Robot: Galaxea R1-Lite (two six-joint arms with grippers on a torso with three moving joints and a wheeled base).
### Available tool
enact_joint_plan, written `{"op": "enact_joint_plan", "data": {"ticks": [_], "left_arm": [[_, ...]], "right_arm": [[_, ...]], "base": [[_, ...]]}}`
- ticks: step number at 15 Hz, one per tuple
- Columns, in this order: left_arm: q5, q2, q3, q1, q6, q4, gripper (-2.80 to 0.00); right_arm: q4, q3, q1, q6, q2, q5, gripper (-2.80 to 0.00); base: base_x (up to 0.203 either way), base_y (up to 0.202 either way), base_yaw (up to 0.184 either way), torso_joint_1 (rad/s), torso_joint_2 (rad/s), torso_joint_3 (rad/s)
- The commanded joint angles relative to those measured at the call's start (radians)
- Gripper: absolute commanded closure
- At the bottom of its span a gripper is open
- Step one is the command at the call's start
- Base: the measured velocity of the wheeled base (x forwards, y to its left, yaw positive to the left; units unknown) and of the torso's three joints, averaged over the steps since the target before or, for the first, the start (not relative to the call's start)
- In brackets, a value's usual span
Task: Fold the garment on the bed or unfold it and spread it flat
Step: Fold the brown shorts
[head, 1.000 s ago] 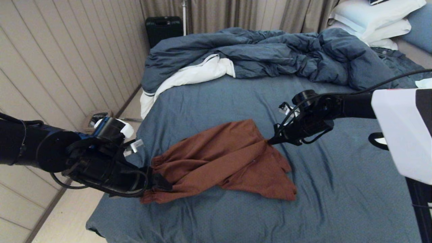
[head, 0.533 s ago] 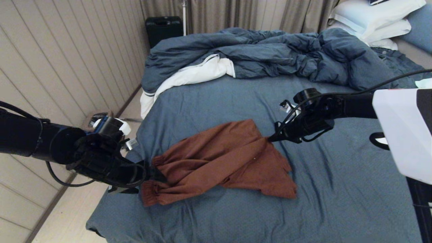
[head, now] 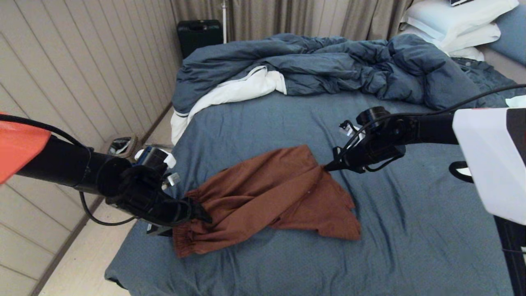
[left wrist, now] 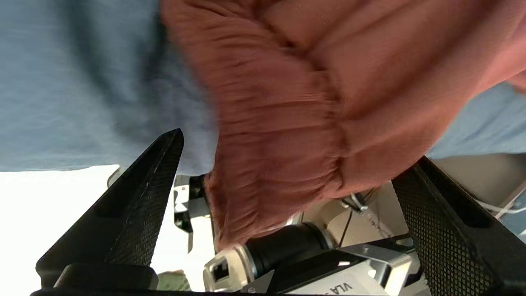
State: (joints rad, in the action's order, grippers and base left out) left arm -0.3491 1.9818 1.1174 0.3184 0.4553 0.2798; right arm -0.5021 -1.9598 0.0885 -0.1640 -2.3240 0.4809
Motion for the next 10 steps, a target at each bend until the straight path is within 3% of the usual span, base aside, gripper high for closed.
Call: {"op": "enact_joint_plan", "data": {"ticks": [1,10], "left_arm": [[-0.001,0.027,-0.002,0.019,0.002,0.002,-2.8],[-0.003,0.047,-0.073,0.034,0.005,-0.014,-2.8]], "right_arm": [[-0.002,-0.001,-0.001,0.0,-0.002,0.019,0.0],[0.042,-0.001,-0.003,-0.003,-0.014,0.022,0.0]], "base": [[0.0,0.0,0.0,0.0,0.0,0.0],[0.0,0.0,0.0,0.0,0.0,0.0]]}}
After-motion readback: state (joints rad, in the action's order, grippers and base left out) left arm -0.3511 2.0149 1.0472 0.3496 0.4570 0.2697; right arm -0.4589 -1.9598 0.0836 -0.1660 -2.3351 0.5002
